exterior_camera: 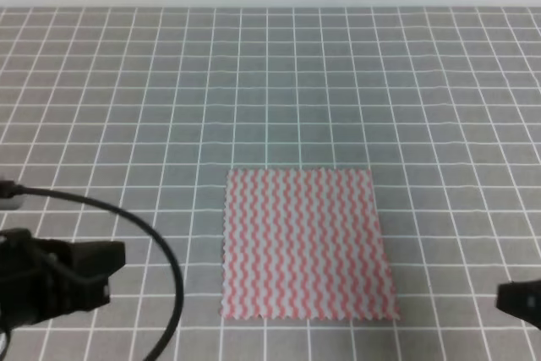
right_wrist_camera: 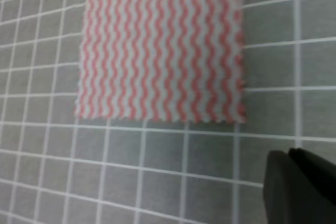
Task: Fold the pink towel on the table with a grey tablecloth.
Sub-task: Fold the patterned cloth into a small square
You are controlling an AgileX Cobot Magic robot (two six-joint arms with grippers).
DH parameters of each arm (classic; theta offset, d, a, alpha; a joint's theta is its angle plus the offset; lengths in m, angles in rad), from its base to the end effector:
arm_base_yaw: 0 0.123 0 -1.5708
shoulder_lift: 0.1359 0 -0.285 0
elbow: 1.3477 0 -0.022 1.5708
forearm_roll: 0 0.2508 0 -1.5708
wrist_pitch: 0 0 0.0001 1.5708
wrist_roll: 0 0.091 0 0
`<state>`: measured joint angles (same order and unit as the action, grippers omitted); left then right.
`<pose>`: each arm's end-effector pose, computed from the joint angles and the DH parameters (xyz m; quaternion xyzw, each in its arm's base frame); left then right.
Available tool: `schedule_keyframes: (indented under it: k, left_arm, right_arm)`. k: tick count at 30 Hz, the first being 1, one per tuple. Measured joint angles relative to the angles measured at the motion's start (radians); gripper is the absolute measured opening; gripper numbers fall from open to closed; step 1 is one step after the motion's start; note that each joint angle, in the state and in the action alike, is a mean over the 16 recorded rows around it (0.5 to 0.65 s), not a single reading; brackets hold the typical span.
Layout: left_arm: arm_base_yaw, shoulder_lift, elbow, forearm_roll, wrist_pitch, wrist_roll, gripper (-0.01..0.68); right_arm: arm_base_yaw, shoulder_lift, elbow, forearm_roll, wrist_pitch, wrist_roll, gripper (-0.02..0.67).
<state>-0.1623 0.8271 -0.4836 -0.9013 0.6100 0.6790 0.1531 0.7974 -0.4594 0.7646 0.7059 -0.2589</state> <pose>0.1407 -0.0645 0.2644 0.1177 0.8729 -0.2662 0.3916 0.1274 0.0611 0.2526 0.0124 0.9061 0.3012 0.2968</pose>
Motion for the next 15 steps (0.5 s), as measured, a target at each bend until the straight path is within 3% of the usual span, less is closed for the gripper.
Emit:
schedule_keyframes:
  k: [6, 15]
  left_arm:
    - [-0.075, 0.106, -0.013, -0.119, -0.059, 0.121, -0.003]
    - [-0.227, 0.192, -0.041, -0.162, -0.154, 0.162, -0.003]
  right_arm:
    - [0.167, 0.133, -0.048, -0.001, -0.077, 0.035, -0.015]
    - [0.39, 0.317, -0.089, -0.042, -0.233, 0.115, 0.005]
